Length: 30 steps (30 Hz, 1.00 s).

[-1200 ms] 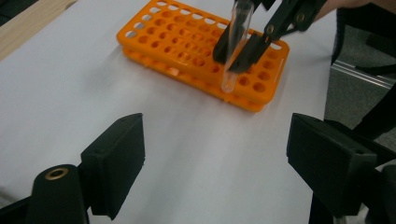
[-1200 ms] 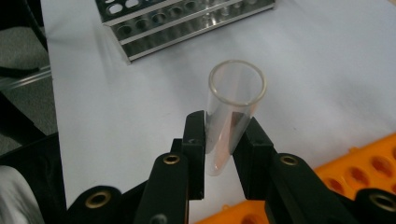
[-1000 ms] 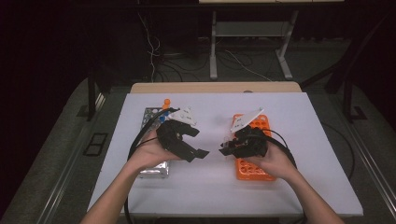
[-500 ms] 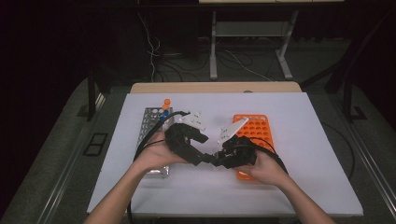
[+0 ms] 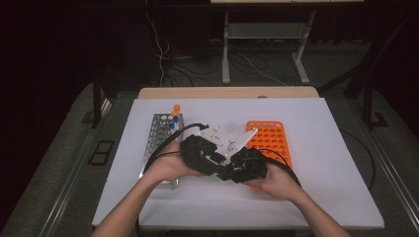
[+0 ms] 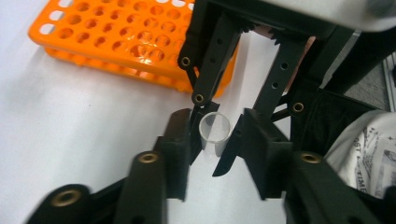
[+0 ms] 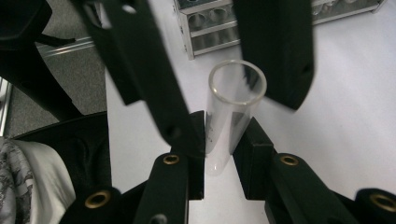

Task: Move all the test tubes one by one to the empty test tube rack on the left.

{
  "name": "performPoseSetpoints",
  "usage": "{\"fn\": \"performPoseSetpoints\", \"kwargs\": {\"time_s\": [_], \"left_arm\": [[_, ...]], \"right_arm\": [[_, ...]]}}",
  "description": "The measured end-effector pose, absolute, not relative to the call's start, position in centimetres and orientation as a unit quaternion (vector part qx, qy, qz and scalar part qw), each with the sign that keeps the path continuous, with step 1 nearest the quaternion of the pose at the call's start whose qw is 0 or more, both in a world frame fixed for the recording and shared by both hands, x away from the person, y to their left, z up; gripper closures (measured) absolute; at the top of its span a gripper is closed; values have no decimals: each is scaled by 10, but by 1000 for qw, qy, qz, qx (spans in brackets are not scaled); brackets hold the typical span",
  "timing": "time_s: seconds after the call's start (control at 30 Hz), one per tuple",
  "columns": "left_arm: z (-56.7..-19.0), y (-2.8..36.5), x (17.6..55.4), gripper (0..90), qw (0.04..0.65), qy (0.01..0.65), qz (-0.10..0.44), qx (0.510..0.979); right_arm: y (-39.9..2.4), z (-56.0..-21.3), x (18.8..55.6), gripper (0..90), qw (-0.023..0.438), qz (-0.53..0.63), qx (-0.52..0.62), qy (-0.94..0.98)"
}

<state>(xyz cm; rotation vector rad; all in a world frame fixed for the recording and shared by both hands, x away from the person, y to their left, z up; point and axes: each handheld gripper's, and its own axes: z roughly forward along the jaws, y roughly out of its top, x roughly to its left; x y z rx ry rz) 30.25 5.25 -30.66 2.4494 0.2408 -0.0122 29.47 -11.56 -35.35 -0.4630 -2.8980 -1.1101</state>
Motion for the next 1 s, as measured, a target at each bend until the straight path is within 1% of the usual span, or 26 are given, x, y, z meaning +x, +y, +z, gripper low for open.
{"fn": "performPoseSetpoints", "kwargs": {"time_s": [0.1, 0.23, 0.3, 0.37, 0.57, 0.63, 0.77, 0.9, 0.97, 1.0], "left_arm": [[-308, 52, 303, 722, 336, 92, -7, 937], [-307, 53, 303, 740, 338, 91, -13, 937], [-306, 53, 303, 741, 337, 92, -8, 937], [-305, 55, 304, 741, 339, 96, -10, 936], [-301, 64, 307, 741, 352, 112, -4, 929], [-299, 68, 308, 741, 352, 114, -1, 929], [-296, 75, 310, 741, 358, 124, 7, 925], [-292, 81, 312, 741, 365, 134, 14, 921], [-291, 84, 312, 741, 367, 138, 17, 920], [-290, 86, 313, 741, 368, 140, 18, 919]], "right_arm": [[-115, -353, 294, 746, 1, -356, -146, -923], [-115, -353, 292, 742, -2, -356, -144, -924], [-116, -352, 292, 722, -5, -358, -144, -922], [-118, -351, 293, 679, -4, -364, -149, -920], [-128, -347, 294, 557, -28, -375, -160, -913], [-132, -346, 295, 531, -34, -377, -166, -911], [-142, -345, 298, 421, -40, -385, -182, -904], [-151, -344, 301, 280, -51, -391, -210, -895], [-156, -344, 302, 238, -52, -397, -220, -889], [-159, -343, 303, 200, -54, -400, -227, -886]]}}
